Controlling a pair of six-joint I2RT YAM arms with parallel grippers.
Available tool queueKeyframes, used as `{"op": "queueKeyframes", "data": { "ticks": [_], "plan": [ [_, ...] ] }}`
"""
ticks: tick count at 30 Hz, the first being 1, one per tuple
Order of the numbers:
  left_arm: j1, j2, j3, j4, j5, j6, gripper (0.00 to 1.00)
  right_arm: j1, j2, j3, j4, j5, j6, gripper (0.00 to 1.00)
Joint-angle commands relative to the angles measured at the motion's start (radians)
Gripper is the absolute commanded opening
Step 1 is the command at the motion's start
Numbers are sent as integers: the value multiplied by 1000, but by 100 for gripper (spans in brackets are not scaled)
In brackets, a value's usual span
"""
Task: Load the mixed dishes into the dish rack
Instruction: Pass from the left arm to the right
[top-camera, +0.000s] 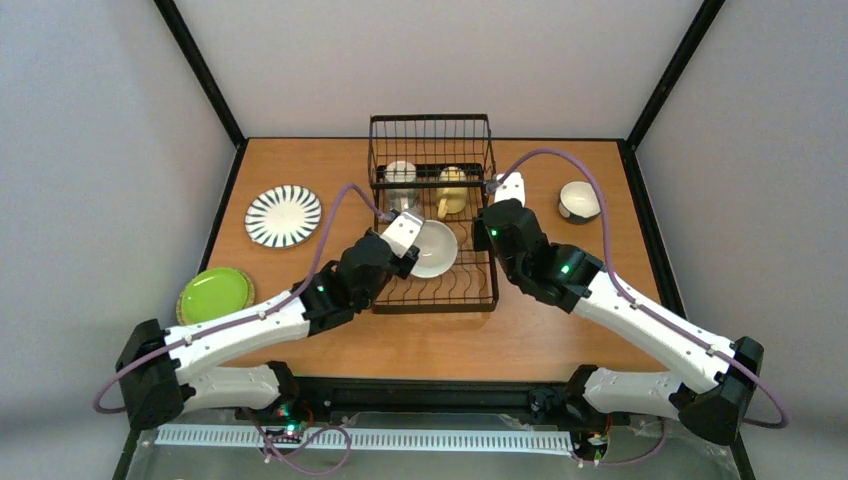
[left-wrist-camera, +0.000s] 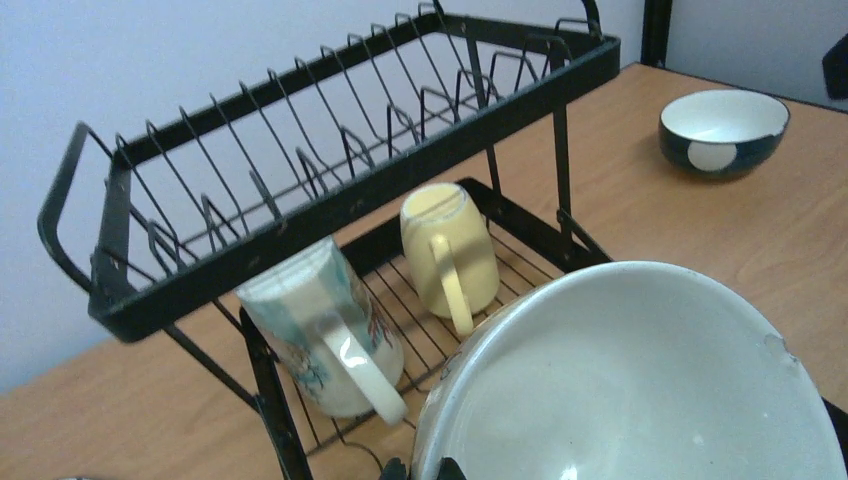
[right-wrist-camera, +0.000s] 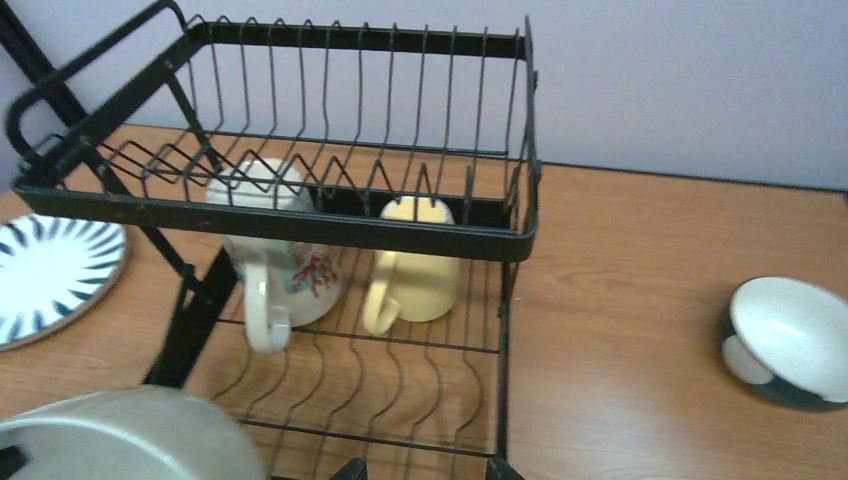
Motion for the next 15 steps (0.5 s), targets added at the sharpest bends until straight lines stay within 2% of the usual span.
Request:
{"op": "queueKeyframes", "data": {
  "ticks": [1,8,15],
  "plan": [
    [3,39,-2,284,-58,125,0,-40,5,-9,54,-167,124,69],
    [3,99,-56,468,-173,232,0,-50,-18,51,8,-283,364,68],
    [3,131,-101,606,-273,294,0,-79,-85,21,45,-385,544,69]
  ]
}}
